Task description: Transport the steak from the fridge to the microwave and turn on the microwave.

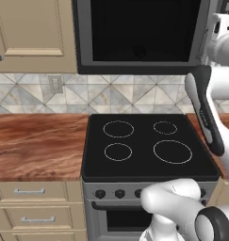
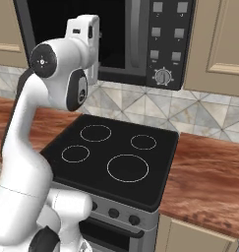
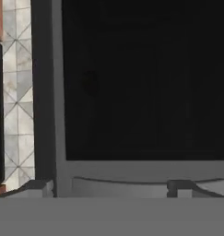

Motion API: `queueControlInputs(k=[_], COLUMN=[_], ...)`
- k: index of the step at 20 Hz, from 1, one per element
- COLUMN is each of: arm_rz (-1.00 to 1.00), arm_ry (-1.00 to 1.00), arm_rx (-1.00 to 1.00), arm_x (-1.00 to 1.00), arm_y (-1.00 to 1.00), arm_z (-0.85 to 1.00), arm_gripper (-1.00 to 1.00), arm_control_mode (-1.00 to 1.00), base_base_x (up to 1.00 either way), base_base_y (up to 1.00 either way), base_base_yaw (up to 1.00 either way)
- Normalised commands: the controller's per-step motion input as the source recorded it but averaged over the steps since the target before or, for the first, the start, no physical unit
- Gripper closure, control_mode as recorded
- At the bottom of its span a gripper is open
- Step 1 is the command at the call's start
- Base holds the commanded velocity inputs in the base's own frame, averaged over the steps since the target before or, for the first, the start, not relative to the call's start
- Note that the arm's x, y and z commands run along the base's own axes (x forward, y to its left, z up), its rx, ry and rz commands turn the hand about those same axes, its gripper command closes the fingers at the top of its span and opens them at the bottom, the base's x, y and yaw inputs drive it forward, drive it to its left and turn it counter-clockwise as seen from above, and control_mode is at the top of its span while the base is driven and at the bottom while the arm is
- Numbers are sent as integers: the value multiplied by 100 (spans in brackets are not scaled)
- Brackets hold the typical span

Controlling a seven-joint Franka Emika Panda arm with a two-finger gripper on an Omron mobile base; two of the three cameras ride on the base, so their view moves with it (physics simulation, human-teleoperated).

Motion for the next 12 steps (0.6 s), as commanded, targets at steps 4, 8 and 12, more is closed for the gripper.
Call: queueControlInputs(k=[4, 8, 12], arm_rz=[0, 0, 2], arm_ry=[-19, -21, -15], arm_rx=[11, 16, 13], arm_x=[-98, -77, -65], arm_y=[-42, -47, -46], arm_z=[0, 0, 0], arm_gripper=[-100, -100, -100], arm_control_mode=[-100, -100, -100], base_base_x=[0, 0, 0], base_base_y=[0, 0, 0], base_base_yaw=[0, 0, 0])
